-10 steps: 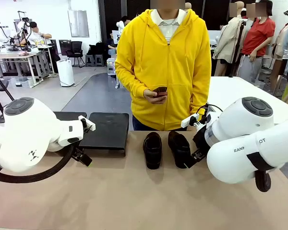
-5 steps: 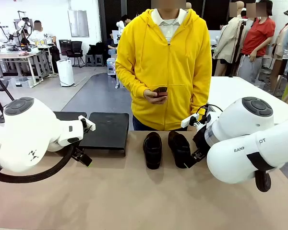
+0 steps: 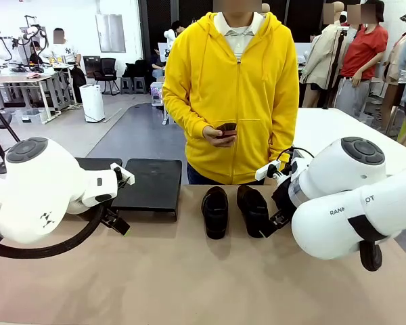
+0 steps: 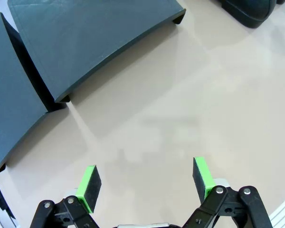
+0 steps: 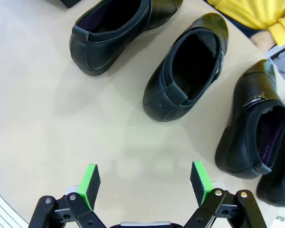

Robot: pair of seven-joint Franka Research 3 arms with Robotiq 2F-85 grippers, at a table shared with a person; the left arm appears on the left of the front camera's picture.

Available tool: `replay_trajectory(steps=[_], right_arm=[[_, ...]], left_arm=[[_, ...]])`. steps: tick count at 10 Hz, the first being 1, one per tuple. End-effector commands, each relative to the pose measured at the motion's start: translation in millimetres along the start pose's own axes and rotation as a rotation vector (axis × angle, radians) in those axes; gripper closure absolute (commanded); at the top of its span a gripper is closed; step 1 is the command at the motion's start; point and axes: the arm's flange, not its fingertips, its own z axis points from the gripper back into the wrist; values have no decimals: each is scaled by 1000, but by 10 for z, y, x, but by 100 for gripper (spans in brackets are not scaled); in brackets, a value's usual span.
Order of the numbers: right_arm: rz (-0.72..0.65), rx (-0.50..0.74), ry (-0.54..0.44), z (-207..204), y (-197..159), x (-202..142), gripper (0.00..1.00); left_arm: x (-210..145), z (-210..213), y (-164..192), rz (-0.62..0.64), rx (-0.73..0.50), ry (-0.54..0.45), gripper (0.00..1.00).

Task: Organize the shoes by placing them on the stand.
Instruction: Pick up one Shoe and place it in the middle of the table.

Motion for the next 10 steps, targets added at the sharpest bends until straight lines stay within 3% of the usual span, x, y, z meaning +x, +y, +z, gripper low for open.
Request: replay_trajectory(steps=[1,3,4,5,6,8,10], right_arm=[[42,78,1,158,38,38,0],[12,129,2,791,-104,-65,0],[-37,145,-13,1222,-165,-174,0],[-71,73,-14,1666,-212,-360,0],[-60,35,-28,2020,-277,-545,0],[-95,-36,-62,2736,-426,-981,0],[-248,-123,-61,3152,-587,-1382,0]], left_arm=[[0,0,0,0,0,0,0],[-14,630,153,20,-117,-89,0],[-74,1052,256,43,-145,-73,0],[-222,1552,376,72,-135,-89,0],[-411,1964,458,-7,-186,-139,0],[-795,2709,687,-48,-185,-204,0],[-1169,3231,883,-23,-177,-235,0]])
